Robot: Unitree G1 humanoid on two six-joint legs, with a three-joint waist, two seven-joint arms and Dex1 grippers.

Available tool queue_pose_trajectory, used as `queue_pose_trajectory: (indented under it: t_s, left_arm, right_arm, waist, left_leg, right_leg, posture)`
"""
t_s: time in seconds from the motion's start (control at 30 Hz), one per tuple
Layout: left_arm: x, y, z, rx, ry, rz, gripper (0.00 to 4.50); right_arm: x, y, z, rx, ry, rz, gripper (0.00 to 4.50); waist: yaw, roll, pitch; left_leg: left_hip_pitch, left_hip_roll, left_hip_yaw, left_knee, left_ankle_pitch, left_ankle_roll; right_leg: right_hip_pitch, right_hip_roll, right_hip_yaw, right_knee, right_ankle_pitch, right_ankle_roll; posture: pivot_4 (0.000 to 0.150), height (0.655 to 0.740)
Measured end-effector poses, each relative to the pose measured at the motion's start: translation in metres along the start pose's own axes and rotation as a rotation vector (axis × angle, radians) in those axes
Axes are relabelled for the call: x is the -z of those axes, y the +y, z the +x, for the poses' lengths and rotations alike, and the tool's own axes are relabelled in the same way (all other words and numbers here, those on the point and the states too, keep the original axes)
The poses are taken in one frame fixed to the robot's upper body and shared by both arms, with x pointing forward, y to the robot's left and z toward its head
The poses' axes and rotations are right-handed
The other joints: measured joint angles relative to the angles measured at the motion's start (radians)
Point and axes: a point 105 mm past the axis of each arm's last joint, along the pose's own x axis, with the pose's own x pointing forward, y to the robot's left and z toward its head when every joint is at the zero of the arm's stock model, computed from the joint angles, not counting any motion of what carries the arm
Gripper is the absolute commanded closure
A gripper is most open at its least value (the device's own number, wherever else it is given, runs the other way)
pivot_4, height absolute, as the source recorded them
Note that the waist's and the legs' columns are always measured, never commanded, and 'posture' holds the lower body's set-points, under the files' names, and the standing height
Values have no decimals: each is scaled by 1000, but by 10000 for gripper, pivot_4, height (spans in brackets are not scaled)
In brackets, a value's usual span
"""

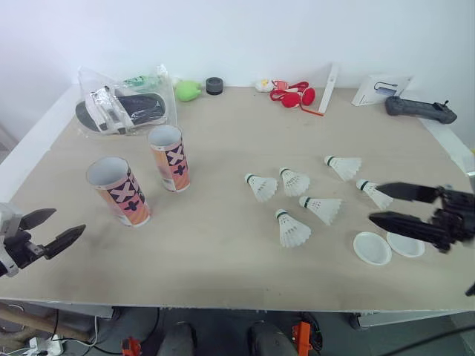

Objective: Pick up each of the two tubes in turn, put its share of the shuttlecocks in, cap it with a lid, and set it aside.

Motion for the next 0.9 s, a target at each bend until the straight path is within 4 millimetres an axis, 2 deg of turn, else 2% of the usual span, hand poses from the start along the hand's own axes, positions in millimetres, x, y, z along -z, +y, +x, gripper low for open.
queue_pose_trajectory:
  t_s: [0.03, 0.07, 0.1, 0.17, 0.2, 0.3, 0.47, 0.63, 0.9]
  left_arm:
    - [1, -9, 6, 11, -20, -10, 324]
    - [2, -13, 10, 23, -28, -14, 324]
    - [3, -19, 15, 28, -44, -20, 324]
    - [6, -29, 24, 39, -65, -29, 324]
    - [6, -33, 27, 53, -67, -25, 324]
    - [6, -35, 32, 21, -98, -26, 324]
    - [14, -58, 56, 40, -143, -47, 324]
    - [6, -65, 74, 20, -197, 5, 324]
    - [2, -53, 98, -61, -250, 36, 324]
  right_arm:
    - [-7, 10, 24, -67, -36, -30, 0]
    - [-8, 15, 31, -93, -48, -39, 0]
    - [-11, 22, 47, -140, -64, -48, 0]
    - [-16, 33, 68, -204, -91, -63, 0]
    - [-15, 37, 74, -223, -86, -62, 0]
    - [-17, 40, 82, -245, -82, -71, 0]
    - [-11, 49, 96, -320, -52, -73, 0]
    - [-11, 49, 101, -329, -52, -96, 0]
    - [-7, 50, 106, -347, -51, -95, 0]
  waist:
    - [0, -2, 1]
    - [0, -3, 1]
    - [1, -4, 2]
    - [3, -4, 2]
    - [7, -6, 3]
    - [8, -6, 3]
    - [7, -9, 4]
    - [7, -8, 4]
    - [7, -9, 4]
  left_leg:
    - [0, 0, 0, 0, 0, 0]
    - [0, 1, 0, 1, 0, 0]
    - [0, 1, -1, 1, 1, 0]
    - [-1, 1, -1, 2, 1, 0]
    - [-2, 1, -1, 2, 1, 0]
    - [-2, 0, -1, 2, 1, 0]
    - [-2, 0, -2, 2, 1, 0]
    - [-2, 0, -2, 2, 1, 1]
    - [-2, 0, -2, 2, 1, 1]
  right_leg:
    - [0, 0, 0, 0, 0, 1]
    - [0, 1, 0, 1, 1, 1]
    - [0, 1, 0, 1, 1, 1]
    - [-1, 1, 0, 1, 4, -2]
    - [-1, 1, -1, 1, 4, -3]
    - [-1, 0, -1, 1, 4, -3]
    - [-1, 0, -1, 1, 4, -4]
    - [-1, 1, -1, 1, 5, -4]
    - [-1, 1, -1, 1, 5, -4]
  posture:
    - [1500, 7400]
    - [1500, 7400]
    - [1500, 7400]
    - [1500, 7400]
    - [1500, 7400]
    - [1500, 7400]
    - [1500, 7400]
    - [1500, 7400]
    - [1500, 7400]
